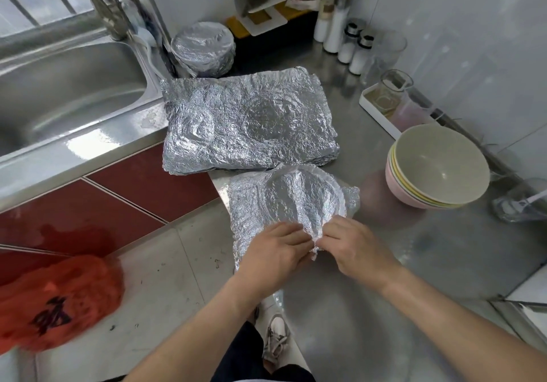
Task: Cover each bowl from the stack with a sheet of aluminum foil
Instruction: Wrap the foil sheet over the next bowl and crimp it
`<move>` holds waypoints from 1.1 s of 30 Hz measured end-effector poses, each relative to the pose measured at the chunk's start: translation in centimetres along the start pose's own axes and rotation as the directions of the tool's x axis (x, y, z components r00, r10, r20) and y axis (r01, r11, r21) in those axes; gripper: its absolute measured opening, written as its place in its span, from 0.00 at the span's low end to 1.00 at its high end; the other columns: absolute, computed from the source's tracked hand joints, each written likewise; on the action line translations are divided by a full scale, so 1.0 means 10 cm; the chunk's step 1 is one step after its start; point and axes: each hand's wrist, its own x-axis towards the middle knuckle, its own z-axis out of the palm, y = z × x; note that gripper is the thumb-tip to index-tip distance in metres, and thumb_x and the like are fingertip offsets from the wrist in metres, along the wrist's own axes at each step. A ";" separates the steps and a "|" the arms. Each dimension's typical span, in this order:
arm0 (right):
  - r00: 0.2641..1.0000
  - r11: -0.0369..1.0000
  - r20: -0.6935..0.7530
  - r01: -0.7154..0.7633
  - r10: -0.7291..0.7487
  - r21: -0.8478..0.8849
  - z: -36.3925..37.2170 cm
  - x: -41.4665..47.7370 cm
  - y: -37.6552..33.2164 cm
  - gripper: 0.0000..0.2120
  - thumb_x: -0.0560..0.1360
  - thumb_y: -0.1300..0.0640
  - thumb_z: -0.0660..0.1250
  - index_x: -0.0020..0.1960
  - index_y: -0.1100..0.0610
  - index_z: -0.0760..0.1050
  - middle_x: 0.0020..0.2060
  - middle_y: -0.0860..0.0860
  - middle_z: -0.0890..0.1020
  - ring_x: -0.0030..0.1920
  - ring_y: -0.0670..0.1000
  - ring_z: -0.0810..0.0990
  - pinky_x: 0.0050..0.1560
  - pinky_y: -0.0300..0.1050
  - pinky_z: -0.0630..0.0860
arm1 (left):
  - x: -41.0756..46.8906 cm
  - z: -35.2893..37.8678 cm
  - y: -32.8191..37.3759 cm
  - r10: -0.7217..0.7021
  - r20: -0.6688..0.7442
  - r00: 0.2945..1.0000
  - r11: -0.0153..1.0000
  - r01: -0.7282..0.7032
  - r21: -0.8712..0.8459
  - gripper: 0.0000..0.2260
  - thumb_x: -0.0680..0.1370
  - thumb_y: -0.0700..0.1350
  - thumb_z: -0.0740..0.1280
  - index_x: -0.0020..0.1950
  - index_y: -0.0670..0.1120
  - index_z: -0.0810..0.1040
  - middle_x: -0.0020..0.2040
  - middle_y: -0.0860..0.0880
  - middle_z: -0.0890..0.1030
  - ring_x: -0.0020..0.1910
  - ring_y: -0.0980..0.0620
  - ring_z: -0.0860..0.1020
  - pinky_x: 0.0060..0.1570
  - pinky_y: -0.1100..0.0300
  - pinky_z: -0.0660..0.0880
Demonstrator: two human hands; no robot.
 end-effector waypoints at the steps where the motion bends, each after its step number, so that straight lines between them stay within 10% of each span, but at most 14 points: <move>1: 1.000 1.000 0.022 -0.011 0.011 0.016 -0.02 0.01 0.02 0.07 0.65 0.66 0.65 0.34 0.55 0.75 0.33 0.49 0.72 0.37 0.53 0.71 0.32 0.47 0.71 | 0.00 0.03 0.03 -0.031 0.009 0.999 0.999 0.031 0.030 0.10 0.80 0.50 0.64 0.48 0.48 0.85 0.49 0.54 0.84 0.54 0.50 0.80 0.53 0.56 0.75; 11: 0.976 0.968 0.126 -0.195 0.176 0.159 -0.23 0.09 -0.06 0.09 0.69 0.46 0.69 0.45 0.50 0.82 0.41 0.45 0.78 0.45 0.50 0.77 0.43 0.42 0.73 | 0.03 -0.26 0.12 -0.248 0.128 0.960 0.958 0.263 -0.113 0.14 0.79 0.51 0.60 0.56 0.47 0.83 0.58 0.52 0.82 0.60 0.50 0.78 0.57 0.57 0.77; 25: 0.999 1.000 0.023 0.025 -0.025 -0.011 0.05 0.01 -0.06 0.10 0.63 0.69 0.71 0.35 0.57 0.74 0.33 0.52 0.72 0.36 0.54 0.71 0.30 0.49 0.71 | -0.11 -0.27 -0.10 -0.015 0.062 0.998 0.999 0.012 0.045 0.14 0.80 0.52 0.60 0.49 0.49 0.84 0.49 0.55 0.84 0.54 0.54 0.78 0.57 0.60 0.70; 33: 0.998 0.999 0.043 0.046 -0.046 -0.010 -0.11 -0.03 0.14 0.09 0.65 0.66 0.73 0.37 0.56 0.75 0.35 0.50 0.73 0.39 0.54 0.73 0.35 0.48 0.73 | -0.07 -0.07 0.21 -0.160 0.104 0.982 0.978 0.144 0.149 0.10 0.79 0.50 0.63 0.49 0.50 0.83 0.48 0.55 0.84 0.51 0.54 0.82 0.54 0.60 0.72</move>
